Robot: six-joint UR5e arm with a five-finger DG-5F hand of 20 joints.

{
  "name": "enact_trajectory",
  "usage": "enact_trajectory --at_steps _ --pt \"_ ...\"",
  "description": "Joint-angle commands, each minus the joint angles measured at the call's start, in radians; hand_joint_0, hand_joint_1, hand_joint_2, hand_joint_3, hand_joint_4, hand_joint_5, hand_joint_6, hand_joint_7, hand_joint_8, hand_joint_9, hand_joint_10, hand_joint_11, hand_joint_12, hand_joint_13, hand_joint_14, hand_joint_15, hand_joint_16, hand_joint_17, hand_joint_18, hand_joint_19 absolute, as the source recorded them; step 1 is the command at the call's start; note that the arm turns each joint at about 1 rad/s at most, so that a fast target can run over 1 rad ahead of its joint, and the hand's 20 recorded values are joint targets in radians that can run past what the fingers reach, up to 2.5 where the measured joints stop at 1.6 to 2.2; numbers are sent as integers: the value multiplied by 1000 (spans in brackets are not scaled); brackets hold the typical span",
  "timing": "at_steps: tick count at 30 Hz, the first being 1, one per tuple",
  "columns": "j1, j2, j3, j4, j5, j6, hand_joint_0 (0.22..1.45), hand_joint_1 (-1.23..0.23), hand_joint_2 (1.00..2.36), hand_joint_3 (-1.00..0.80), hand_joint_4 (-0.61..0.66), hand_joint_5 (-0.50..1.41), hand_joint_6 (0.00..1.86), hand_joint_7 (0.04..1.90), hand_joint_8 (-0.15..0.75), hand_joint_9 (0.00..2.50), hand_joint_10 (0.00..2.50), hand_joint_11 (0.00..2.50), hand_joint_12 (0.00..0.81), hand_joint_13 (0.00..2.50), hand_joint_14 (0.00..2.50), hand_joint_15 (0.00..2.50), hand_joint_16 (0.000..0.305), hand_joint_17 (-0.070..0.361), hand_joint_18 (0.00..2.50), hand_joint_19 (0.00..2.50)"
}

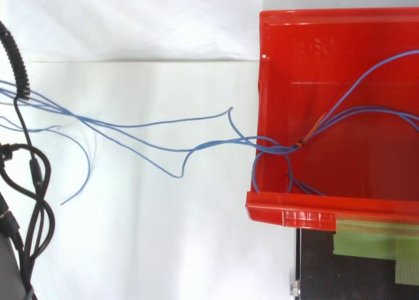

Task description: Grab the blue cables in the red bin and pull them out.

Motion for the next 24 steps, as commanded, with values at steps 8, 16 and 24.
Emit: enact_trajectory --at_steps 8,16,24 --pt "-4 0 0 125 -1 -244 935 -911 1000 -1000 183 626 703 575 228 1156 387 1757 316 1258 923 1518 44 99 986 1213" --pt "-4 0 0 203 2 -343 935 -908 1000 -1000 185 627 701 580 225 1156 387 1759 313 1259 927 1505 44 98 986 1211" --pt "-7 0 -57 208 33 -274 933 -905 1000 -1000 176 628 700 572 230 1159 386 1760 317 1258 924 1522 44 99 987 1206"
